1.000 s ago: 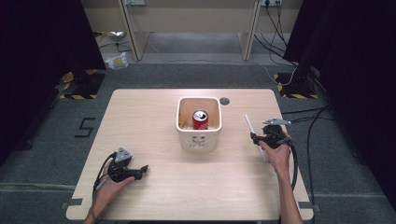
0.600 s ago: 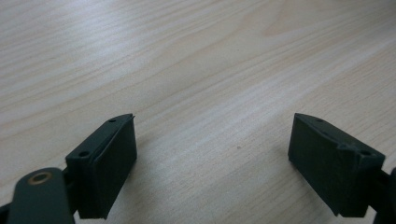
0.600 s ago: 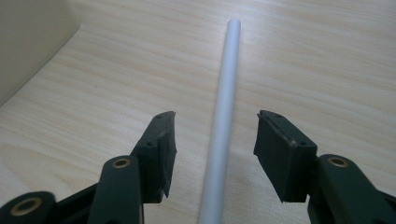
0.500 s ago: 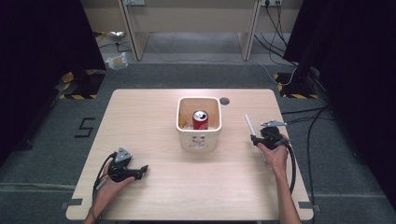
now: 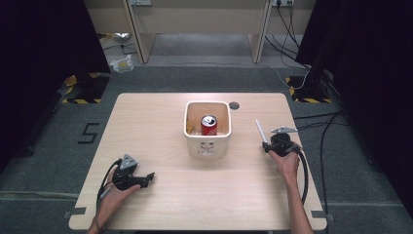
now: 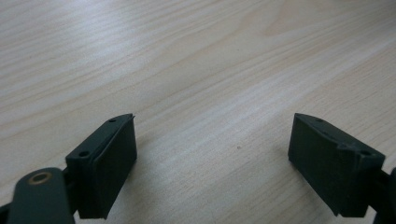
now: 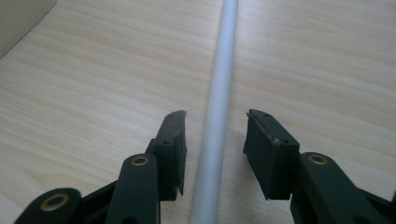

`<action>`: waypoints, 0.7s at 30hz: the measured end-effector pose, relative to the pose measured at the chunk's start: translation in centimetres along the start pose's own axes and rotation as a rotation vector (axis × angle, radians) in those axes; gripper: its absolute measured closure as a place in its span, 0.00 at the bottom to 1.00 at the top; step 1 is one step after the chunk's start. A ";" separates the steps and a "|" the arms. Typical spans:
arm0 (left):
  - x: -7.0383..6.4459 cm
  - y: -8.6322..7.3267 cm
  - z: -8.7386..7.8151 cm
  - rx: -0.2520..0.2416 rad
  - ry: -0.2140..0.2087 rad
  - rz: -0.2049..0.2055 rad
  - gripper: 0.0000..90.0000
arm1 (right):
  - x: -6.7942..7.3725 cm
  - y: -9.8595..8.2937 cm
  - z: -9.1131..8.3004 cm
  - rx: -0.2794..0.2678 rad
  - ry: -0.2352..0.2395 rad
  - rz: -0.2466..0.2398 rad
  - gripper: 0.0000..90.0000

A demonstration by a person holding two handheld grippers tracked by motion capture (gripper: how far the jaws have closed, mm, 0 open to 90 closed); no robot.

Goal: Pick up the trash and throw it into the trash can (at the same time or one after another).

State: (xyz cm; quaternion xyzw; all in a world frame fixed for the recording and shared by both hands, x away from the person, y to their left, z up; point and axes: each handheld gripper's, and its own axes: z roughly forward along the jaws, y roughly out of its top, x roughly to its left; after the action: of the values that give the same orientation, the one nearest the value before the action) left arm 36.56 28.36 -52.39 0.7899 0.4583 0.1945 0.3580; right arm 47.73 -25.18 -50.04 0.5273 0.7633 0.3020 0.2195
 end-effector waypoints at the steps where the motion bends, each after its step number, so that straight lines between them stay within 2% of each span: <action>1: 0.0 0.0 0.0 0.000 0.000 0.000 0.16 | 0.0 0.0 0.0 0.002 0.000 -0.002 0.65; 7: 0.0 0.0 0.0 0.000 0.000 0.000 0.16 | -0.2 -0.2 0.2 0.001 0.010 0.016 0.68; 18: 0.0 0.0 0.0 0.000 0.000 0.000 0.16 | -0.4 -0.5 0.1 -0.010 0.026 0.037 0.86; 21: 0.0 0.0 0.0 0.000 0.000 0.000 0.16 | -0.3 -0.5 0.1 -0.012 0.028 0.031 0.87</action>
State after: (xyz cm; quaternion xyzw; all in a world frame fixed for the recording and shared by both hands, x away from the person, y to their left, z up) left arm 36.56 28.36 -52.39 0.7900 0.4582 0.1945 0.3579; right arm 47.59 -25.57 -50.44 0.5332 0.7563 0.3173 0.2071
